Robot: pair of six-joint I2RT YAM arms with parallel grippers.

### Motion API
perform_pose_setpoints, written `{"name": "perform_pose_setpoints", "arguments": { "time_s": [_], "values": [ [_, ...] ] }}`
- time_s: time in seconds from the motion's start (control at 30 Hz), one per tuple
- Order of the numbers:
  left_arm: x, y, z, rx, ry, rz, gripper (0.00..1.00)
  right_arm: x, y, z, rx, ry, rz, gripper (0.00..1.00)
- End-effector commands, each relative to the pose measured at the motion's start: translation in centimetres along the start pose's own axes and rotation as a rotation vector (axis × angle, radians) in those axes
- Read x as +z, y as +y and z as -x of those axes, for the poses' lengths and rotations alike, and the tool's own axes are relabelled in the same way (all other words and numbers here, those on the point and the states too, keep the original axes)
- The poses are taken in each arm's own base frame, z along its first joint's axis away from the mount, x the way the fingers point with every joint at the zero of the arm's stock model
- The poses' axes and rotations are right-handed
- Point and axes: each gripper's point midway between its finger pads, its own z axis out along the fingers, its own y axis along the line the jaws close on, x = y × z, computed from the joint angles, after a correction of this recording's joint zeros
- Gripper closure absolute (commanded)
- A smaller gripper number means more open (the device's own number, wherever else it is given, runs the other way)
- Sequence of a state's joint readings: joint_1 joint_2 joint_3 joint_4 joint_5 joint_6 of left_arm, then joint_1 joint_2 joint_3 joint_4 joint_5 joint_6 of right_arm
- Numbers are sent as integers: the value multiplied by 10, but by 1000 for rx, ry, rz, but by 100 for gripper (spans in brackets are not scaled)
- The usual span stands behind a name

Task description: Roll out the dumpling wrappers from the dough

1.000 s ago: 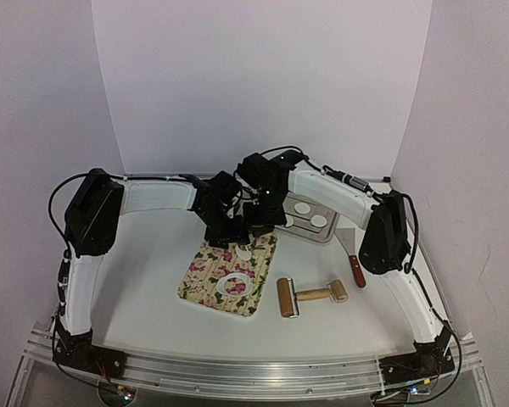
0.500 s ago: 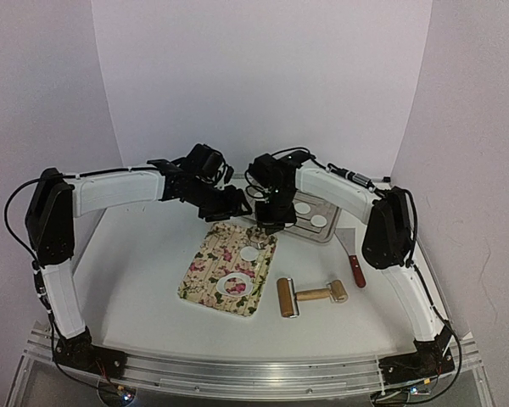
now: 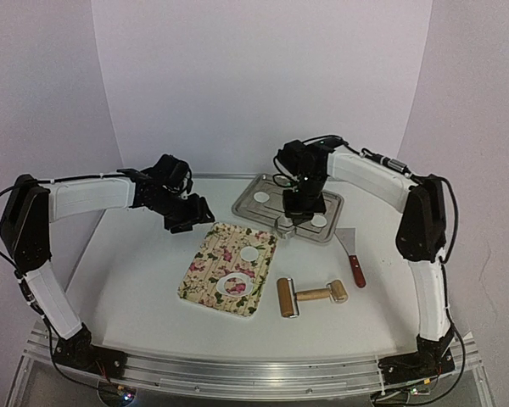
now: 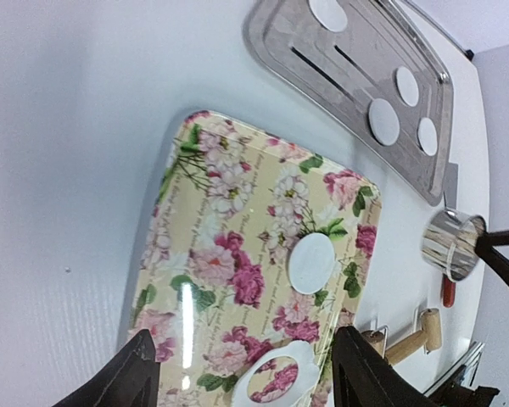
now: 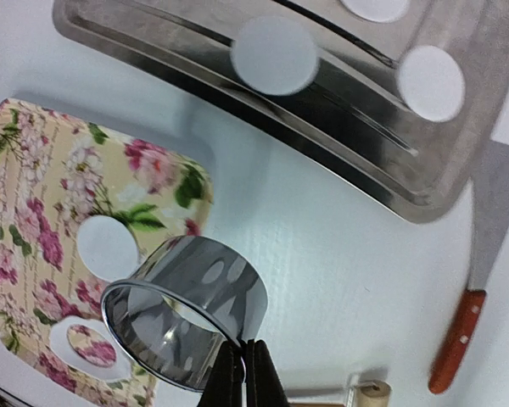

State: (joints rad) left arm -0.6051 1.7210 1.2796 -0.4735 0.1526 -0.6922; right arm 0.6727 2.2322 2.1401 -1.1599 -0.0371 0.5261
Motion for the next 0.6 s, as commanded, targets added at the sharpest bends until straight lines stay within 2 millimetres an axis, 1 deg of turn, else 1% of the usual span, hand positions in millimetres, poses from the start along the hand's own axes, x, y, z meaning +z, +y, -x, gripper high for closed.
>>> {"name": "perform_pose_setpoints", "arguments": {
  "time_s": [0.0, 0.07, 0.17, 0.3, 0.4, 0.57],
  "values": [
    [-27, 6, 7, -45, -48, -5, 6, -36, -40, -11, 28, -21, -4, 100],
    [-30, 10, 4, -65, -50, -9, 6, -32, -54, -27, 46, 19, 14, 100],
    [-33, 14, -3, -95, -49, -10, 6, -21, -67, -46, 86, 57, 49, 100],
    [-44, 21, -14, -113, -48, -13, 6, -2, -72, -54, 108, 56, 51, 100],
    [-51, 26, -21, -113, -50, -6, 6, 15, -73, -53, 121, 48, 48, 100],
    [-53, 29, -27, -105, -22, 6, 6, 36, -80, -57, 131, 64, -1, 100]
  ]
}}
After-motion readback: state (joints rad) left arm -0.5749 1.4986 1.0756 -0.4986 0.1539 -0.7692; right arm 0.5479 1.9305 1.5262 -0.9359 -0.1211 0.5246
